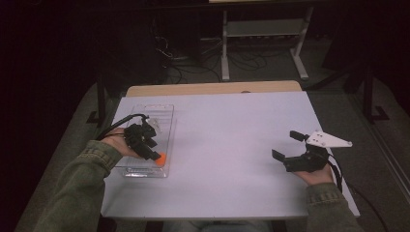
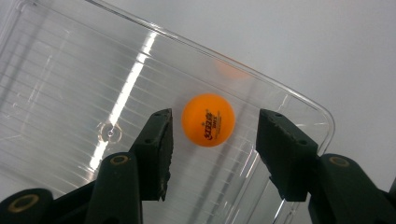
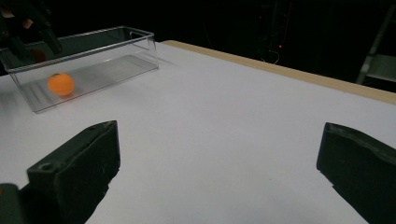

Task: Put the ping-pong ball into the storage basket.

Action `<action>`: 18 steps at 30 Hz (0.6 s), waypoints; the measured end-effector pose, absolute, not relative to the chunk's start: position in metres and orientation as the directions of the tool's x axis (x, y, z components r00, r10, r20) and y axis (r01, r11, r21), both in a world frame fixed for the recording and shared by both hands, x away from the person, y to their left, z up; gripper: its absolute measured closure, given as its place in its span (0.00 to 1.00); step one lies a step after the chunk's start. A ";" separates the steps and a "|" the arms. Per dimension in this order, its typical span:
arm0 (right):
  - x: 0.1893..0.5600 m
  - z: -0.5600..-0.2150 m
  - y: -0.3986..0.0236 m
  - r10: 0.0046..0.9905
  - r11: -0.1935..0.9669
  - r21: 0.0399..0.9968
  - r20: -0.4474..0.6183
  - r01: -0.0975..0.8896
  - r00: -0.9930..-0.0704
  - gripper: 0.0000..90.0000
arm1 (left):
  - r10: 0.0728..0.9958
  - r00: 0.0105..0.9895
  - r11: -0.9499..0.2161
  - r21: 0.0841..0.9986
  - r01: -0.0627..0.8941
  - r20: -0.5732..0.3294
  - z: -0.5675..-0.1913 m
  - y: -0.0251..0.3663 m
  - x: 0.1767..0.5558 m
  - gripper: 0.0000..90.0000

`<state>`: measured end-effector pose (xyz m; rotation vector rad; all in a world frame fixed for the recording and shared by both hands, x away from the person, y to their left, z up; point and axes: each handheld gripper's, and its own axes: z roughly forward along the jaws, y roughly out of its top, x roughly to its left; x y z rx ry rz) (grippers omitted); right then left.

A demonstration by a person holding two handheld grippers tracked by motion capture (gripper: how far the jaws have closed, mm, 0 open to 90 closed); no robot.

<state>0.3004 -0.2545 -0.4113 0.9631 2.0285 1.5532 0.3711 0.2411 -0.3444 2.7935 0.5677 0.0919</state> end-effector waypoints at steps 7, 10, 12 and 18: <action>0.300 -0.411 -0.254 0.729 0.143 0.951 0.087 0.275 -0.679 0.00 | 0.428 0.904 -0.850 0.343 0.398 0.012 -0.335 0.248 0.369 0.38; 0.300 -0.411 -0.254 0.728 0.144 0.950 0.087 0.276 -0.680 0.00 | 0.437 0.899 -0.838 0.368 0.403 0.010 -0.331 0.250 0.367 0.34; 0.300 -0.411 -0.254 0.729 0.143 0.950 0.088 0.276 -0.679 0.00 | 0.439 0.899 -0.836 0.373 0.403 0.013 -0.329 0.251 0.366 0.32; 0.300 -0.411 -0.254 0.728 0.143 0.951 0.087 0.275 -0.680 0.00 | 0.450 0.893 -0.808 0.424 0.410 -0.006 -0.322 0.253 0.364 0.20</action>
